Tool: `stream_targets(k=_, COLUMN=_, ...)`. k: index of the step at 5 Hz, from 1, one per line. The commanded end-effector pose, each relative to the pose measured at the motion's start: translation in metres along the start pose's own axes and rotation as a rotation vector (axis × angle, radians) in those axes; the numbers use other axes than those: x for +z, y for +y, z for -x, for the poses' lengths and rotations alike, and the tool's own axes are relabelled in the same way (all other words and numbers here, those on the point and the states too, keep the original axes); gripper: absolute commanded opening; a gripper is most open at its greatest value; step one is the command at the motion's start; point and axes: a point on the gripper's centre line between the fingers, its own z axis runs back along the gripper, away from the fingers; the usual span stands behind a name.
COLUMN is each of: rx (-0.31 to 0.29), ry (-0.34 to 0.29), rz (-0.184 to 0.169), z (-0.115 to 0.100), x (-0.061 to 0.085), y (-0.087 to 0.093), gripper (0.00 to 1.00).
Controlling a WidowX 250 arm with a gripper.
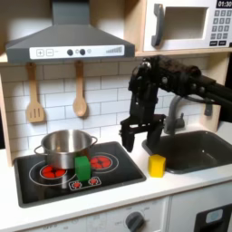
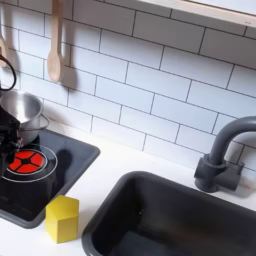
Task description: Reach green block
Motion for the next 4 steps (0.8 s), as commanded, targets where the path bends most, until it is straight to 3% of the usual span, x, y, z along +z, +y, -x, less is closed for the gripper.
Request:
stream_targets(k=1, rx=0.016, ry=-0.004, rz=-0.007, z=-0.02, x=-0.005, y=0.021, gripper=1.0)
stream_targets(k=4, rx=0.02, ry=-0.006, rz=-0.021, z=-0.053, x=-0.017, y=0.048, gripper=1.0)
